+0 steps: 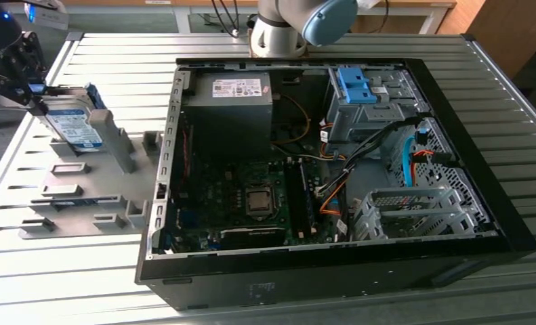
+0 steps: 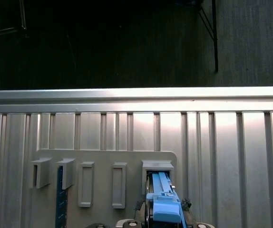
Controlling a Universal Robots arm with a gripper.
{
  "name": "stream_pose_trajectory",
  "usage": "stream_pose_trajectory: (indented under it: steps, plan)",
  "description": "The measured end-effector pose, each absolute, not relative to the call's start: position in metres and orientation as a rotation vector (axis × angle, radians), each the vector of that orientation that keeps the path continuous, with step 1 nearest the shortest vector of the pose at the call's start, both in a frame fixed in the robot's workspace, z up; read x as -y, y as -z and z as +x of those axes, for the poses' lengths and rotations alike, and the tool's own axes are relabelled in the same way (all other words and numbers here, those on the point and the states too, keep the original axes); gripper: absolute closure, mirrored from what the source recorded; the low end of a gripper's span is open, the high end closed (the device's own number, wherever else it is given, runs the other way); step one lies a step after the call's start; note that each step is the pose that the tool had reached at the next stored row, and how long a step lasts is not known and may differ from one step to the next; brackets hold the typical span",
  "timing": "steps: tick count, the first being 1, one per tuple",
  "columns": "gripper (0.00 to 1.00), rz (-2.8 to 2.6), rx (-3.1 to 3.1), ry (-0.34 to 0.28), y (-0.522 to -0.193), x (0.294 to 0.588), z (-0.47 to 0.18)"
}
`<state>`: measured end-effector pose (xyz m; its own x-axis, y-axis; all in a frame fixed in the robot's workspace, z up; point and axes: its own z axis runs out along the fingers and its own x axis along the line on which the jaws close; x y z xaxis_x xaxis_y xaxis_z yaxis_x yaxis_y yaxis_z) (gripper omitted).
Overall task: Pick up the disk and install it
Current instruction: 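Pick up the disk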
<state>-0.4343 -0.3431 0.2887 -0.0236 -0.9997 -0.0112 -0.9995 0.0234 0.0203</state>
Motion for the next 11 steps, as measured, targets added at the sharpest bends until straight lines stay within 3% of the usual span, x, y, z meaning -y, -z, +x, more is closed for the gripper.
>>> stream_pose_trajectory:
  steps: [8, 9, 11]
  plan:
    - [0.62, 2.191, 2.242, 0.035, -0.2886, 0.3431, -0.4343]
    - [0.55, 2.191, 2.242, 0.035, -0.2887, 0.3431, -0.4343]
    - [0.55, 2.191, 2.242, 0.035, -0.2887, 0.3431, -0.4343]
